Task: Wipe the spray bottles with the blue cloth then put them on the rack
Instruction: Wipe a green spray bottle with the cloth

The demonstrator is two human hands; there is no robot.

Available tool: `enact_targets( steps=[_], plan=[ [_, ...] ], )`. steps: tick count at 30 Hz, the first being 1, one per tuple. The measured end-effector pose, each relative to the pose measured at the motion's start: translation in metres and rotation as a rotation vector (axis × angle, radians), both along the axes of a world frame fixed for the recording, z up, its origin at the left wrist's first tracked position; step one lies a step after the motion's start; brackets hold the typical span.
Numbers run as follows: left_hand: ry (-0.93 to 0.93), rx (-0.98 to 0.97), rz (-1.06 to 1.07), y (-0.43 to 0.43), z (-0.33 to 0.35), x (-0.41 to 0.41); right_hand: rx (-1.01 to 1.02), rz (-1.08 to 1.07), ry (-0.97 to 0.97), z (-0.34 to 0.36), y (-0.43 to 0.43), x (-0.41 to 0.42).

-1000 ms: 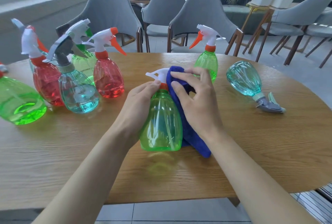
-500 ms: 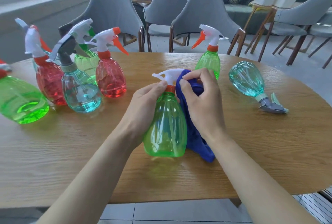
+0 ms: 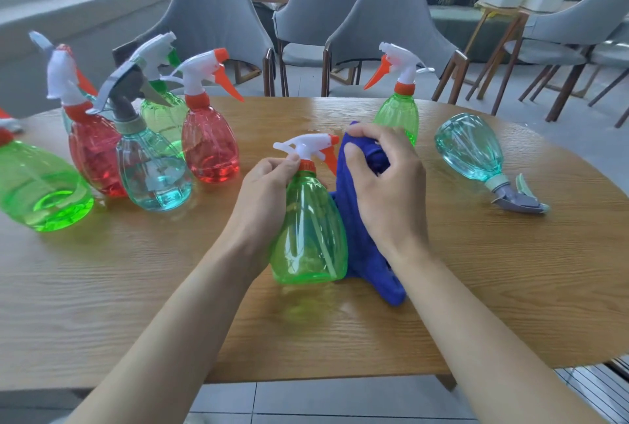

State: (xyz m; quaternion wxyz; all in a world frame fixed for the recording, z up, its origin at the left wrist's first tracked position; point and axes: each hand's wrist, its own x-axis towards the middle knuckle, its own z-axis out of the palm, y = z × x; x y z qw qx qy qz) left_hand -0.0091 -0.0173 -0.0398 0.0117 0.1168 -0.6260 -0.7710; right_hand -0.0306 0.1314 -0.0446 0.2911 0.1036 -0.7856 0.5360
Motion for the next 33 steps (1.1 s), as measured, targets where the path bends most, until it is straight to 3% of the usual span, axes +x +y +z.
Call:
enact_targets(
  steps=[6, 13, 17, 20, 26, 33],
  plan=[
    [0.036, -0.122, -0.041, 0.002, -0.001, 0.003, 0.306, 0.151, 0.152, -0.006, -0.008, 0.003],
    [0.123, -0.191, -0.097, 0.004, 0.005, 0.009, 0.206, 0.018, 0.087, -0.004, 0.003, -0.009],
    [0.110, -0.164, -0.046, -0.001, 0.005, 0.008, 0.267, 0.151, 0.057, -0.002, -0.003, -0.003],
    [0.113, -0.157, -0.064, -0.002, 0.007, 0.009, 0.282, 0.153, 0.084, 0.000, -0.001, -0.003],
    [0.136, -0.183, -0.164, -0.001, 0.008, 0.010, 0.227, -0.081, 0.102, -0.006, 0.006, -0.009],
    [0.206, -0.362, -0.199, -0.007, 0.015, 0.009, 0.394, -0.059, 0.269, -0.005, -0.004, -0.005]
  ],
)
